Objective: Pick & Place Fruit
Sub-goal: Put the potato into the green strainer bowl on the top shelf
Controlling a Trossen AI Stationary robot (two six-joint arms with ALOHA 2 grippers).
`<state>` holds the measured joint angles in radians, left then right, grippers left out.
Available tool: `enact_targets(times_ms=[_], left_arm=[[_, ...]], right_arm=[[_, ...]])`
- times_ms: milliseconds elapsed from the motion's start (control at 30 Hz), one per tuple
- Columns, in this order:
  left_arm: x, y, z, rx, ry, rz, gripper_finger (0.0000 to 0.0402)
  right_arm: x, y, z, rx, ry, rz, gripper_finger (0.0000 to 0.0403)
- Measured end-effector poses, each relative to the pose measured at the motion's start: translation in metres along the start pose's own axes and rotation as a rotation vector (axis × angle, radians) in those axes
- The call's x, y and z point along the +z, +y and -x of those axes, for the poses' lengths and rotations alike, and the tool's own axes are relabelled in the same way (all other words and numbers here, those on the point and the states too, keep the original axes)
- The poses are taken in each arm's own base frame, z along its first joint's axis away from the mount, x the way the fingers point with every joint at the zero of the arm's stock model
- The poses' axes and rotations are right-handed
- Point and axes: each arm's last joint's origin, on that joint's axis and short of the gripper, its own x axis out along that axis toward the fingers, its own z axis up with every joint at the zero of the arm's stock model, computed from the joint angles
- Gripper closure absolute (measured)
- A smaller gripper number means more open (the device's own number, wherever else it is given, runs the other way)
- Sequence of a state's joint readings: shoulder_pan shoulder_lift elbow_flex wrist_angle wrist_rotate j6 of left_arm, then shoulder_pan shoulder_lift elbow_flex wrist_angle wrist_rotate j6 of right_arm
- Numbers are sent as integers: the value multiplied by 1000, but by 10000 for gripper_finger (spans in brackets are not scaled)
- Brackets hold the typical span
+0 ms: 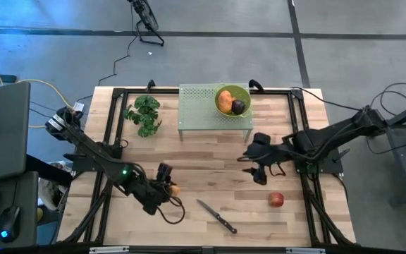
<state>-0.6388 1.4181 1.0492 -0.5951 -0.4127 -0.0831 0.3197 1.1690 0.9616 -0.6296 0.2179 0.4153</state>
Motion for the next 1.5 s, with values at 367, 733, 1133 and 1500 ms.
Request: enact_targets(times_ms=[367,733,1133,1500], left_arm=[[-13,8,-24,104,-114,40,199],[17,26,-22,164,-408,53,199],[37,60,-18,169,-657,271,199],[44,74,-14,115,-783,342,190]], right_arm=[[-17,16,-13,9,-97,13,101],[-32,25,-26,66,-217,19,101],[-17,42,-40,37,-424,138,101],[-3,59,-77,-64,-655,251,101]])
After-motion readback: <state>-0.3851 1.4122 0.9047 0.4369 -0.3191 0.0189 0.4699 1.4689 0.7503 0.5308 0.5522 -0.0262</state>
